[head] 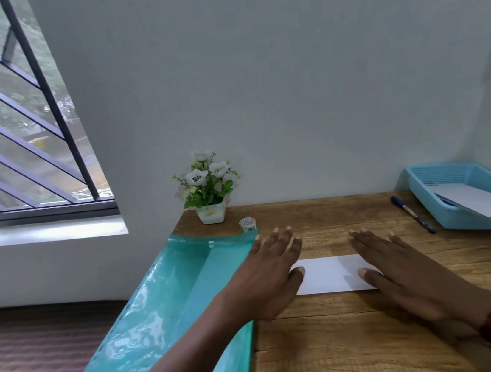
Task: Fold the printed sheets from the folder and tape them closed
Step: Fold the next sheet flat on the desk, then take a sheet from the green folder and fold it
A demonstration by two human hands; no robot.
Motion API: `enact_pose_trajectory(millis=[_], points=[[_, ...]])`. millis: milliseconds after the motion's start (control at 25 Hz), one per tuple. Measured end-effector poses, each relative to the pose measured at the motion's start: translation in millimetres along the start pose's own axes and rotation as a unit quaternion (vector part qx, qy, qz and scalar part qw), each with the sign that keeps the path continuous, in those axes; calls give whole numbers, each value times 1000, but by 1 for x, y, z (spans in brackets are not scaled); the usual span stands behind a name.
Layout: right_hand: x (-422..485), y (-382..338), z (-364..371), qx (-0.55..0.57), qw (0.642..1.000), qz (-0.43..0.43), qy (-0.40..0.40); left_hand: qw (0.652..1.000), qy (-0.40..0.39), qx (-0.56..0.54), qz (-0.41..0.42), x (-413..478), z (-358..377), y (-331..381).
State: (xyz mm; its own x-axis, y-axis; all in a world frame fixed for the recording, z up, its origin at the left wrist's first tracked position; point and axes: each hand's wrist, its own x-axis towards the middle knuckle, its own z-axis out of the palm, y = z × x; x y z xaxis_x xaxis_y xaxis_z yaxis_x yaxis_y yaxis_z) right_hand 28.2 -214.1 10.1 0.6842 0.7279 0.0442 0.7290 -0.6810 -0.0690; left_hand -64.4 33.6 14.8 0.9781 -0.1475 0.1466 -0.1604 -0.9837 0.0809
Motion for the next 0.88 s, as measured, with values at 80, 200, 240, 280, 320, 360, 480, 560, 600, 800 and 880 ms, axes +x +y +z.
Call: enact_pose_trajectory(millis=[80, 200, 240, 280, 320, 360, 480, 560, 600, 800, 880], points=[[7, -17, -6, -4, 999, -42, 28, 999, 25, 0, -30, -10, -12, -15], [24, -49, -14, 35, 993, -93, 69, 990, 81, -35, -113, -29, -24, -48], [34, -59, -14, 52, 989, -114, 82, 984, 98, -50, -143, -37, -23, -61], [45, -70, -13, 63, 985, -137, 87, 978, 107, -61, -171, -45, -20, -72], [56, -79, -11, 70, 981, -158, 84, 972, 109, -65, -196, -53, -17, -81], [67, -89, -7, 76, 978, -175, 79, 969, 105, -61, -215, -60, -14, -88], [102, -118, 6, 77, 975, -201, 60, 960, 82, -49, -262, -71, -9, -108], [122, -136, 12, 76, 974, -210, 46, 951, 70, -50, -295, -71, -9, -120], [132, -144, 16, 79, 973, -213, 39, 946, 64, -49, -315, -69, -9, -126], [153, -163, 33, 64, 975, -214, 10, 911, 44, -59, -406, -64, 0, -138], [155, -165, 36, 49, 975, -215, 8, 904, 44, -44, -423, -67, 10, -137]])
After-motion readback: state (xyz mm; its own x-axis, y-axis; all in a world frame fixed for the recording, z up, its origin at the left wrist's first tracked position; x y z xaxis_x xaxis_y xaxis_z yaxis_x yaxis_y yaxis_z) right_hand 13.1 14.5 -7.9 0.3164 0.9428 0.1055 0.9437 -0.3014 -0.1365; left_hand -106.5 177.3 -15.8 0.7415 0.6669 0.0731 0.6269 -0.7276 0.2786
